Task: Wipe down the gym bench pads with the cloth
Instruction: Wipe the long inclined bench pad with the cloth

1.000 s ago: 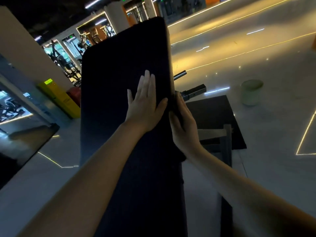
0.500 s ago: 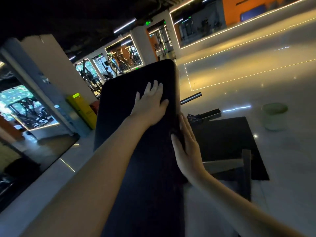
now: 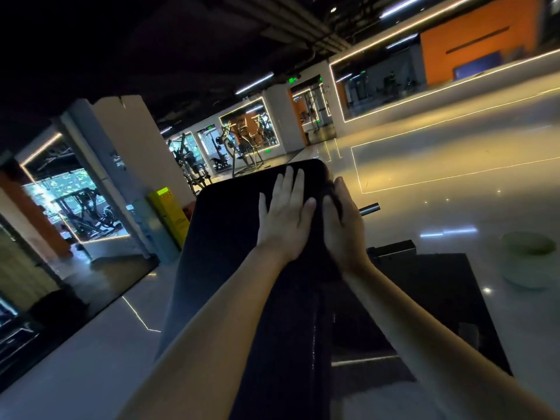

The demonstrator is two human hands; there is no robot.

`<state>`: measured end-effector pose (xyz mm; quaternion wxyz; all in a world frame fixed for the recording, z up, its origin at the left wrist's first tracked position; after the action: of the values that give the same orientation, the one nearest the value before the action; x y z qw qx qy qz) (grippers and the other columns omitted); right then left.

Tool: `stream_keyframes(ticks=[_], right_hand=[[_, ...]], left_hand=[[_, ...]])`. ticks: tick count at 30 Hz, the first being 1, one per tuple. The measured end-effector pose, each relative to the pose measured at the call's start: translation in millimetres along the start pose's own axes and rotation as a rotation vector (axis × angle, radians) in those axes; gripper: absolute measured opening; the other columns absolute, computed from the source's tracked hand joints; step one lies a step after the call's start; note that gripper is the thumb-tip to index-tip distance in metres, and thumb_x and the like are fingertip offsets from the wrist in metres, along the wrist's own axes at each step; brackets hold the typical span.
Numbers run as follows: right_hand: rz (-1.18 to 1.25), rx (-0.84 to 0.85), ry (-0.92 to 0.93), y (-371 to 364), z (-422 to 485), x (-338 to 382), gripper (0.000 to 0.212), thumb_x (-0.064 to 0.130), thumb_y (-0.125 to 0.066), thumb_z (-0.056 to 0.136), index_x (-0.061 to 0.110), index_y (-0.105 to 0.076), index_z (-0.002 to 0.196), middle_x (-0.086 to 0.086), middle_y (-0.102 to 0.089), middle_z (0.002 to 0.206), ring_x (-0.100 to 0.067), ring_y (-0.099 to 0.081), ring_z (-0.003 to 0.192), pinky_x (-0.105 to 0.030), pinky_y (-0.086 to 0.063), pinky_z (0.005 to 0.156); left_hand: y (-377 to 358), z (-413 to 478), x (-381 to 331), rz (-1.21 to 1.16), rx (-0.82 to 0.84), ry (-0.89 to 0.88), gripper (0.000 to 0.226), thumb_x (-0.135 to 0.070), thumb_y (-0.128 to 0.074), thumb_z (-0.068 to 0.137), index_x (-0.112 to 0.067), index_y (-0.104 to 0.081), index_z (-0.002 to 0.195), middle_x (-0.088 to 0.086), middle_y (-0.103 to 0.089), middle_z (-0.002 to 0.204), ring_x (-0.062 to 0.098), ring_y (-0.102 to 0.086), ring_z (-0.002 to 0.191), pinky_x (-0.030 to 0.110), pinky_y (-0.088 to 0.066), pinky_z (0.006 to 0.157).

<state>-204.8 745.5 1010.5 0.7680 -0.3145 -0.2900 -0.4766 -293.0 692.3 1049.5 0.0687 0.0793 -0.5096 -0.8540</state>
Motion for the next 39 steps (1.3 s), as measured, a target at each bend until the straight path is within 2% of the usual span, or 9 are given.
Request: stream_keyframes(ticks=[5, 6, 9, 13, 18, 24, 30, 34, 39], right_hand=[[-0.101, -0.026, -0.005, 7.4, 40.8, 6.1, 0.035, 0.015, -0.042, 0.100, 0.002, -0.052, 0.131, -0.001, -0.059, 0.113, 0.001, -0.054, 0.091, -0.005, -0.041, 0.081], [-0.123, -0.019, 0.003, 7.8, 37.2, 8.0, 0.039, 0.018, -0.042, 0.100, 0.002, -0.049, 0.134, -0.001, -0.058, 0.116, 0.001, -0.055, 0.097, -0.006, -0.041, 0.087], [-0.178, 0.042, 0.100, 4.2, 7.2, 6.8, 0.054, 0.029, -0.037, 0.098, 0.005, -0.038, 0.145, -0.013, -0.050, 0.141, -0.020, -0.046, 0.132, -0.041, -0.041, 0.109], [-0.180, 0.082, 0.150, 5.6, -63.0, 11.8, 0.055, 0.028, -0.037, 0.097, 0.012, -0.029, 0.150, -0.009, -0.026, 0.158, -0.016, -0.019, 0.149, -0.033, -0.022, 0.120], [-0.372, 0.150, 0.250, -1.6, -55.5, 13.4, 0.055, 0.025, -0.035, 0.097, 0.010, -0.031, 0.150, -0.007, -0.019, 0.160, -0.021, -0.011, 0.150, -0.035, -0.017, 0.121], [-0.714, 0.149, 0.316, -13.1, 45.8, 30.5, 0.042, 0.008, -0.044, 0.097, -0.004, -0.048, 0.136, -0.020, -0.032, 0.154, -0.038, -0.023, 0.144, -0.041, -0.018, 0.120], [-1.145, 0.381, 0.353, -25.6, 66.5, 41.3, 0.047, 0.016, -0.042, 0.096, 0.001, -0.043, 0.140, -0.013, -0.035, 0.152, -0.031, -0.023, 0.144, -0.045, -0.020, 0.118], [-1.164, 0.575, 0.480, -21.6, 7.0, 47.5, 0.047, 0.015, -0.045, 0.095, -0.003, -0.046, 0.138, -0.019, -0.041, 0.148, -0.033, -0.026, 0.145, -0.052, -0.013, 0.119], [-1.191, 0.769, 0.793, -18.0, -56.0, 38.6, 0.042, 0.023, -0.044, 0.090, 0.000, -0.067, 0.116, -0.015, -0.065, 0.124, -0.029, -0.053, 0.125, -0.055, -0.039, 0.102]], left_hand=[[-2.9, -0.5, 1.3, -0.002, -0.044, -0.007, 0.059, -0.046, -0.016, 0.105, -0.027, 0.003, 0.157, -0.006, 0.013, 0.165, 0.008, 0.015, 0.150, 0.041, 0.011, 0.122], [-3.2, -0.8, 0.9, -0.009, -0.054, -0.013, 0.059, -0.047, -0.015, 0.105, -0.027, 0.003, 0.157, -0.006, 0.012, 0.165, 0.009, 0.014, 0.150, 0.041, 0.011, 0.122], [-3.4, -0.9, 0.7, -0.014, -0.085, -0.022, 0.067, -0.057, -0.005, 0.098, -0.026, 0.002, 0.157, -0.006, 0.009, 0.165, 0.009, 0.012, 0.151, 0.040, 0.011, 0.122], [-4.7, 0.0, 1.7, -0.011, -0.093, -0.012, 0.061, -0.049, -0.012, 0.103, -0.026, 0.000, 0.157, -0.005, 0.007, 0.166, 0.010, 0.010, 0.151, 0.042, 0.008, 0.122], [-3.4, 1.5, 2.8, 0.013, -0.094, -0.008, 0.059, -0.040, -0.018, 0.104, -0.025, -0.001, 0.158, -0.005, 0.008, 0.166, 0.011, 0.011, 0.151, 0.041, 0.009, 0.122], [-0.4, -2.4, 6.8, -0.173, -0.178, -0.035, 0.063, -0.043, -0.013, 0.095, -0.029, -0.015, 0.157, -0.008, -0.004, 0.165, 0.006, 0.003, 0.151, 0.035, 0.009, 0.122], [-4.6, -13.1, 26.4, -0.174, -0.150, 0.428, 0.060, -0.041, -0.023, 0.105, -0.023, -0.002, 0.158, -0.002, 0.007, 0.166, 0.011, 0.011, 0.151, 0.045, 0.011, 0.120], [-3.1, -13.1, 31.6, -0.135, 0.013, 0.326, 0.060, -0.042, -0.019, 0.106, -0.024, 0.008, 0.157, -0.001, 0.016, 0.165, 0.014, 0.015, 0.151, 0.047, 0.011, 0.119], [-2.8, -54.7, 56.7, -0.123, -0.029, 0.056, 0.056, -0.033, -0.026, 0.107, -0.028, -0.001, 0.157, -0.001, 0.008, 0.166, 0.014, 0.011, 0.151, 0.038, 0.011, 0.121]])
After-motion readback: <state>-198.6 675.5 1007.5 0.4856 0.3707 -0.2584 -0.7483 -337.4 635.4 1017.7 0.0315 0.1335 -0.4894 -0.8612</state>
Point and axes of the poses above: each hand's wrist, its own z-axis towards the middle knuckle, its own y-axis out of the back of the hand, x = y × z, the point moved 6 cm from there along z, towards the middle knuckle
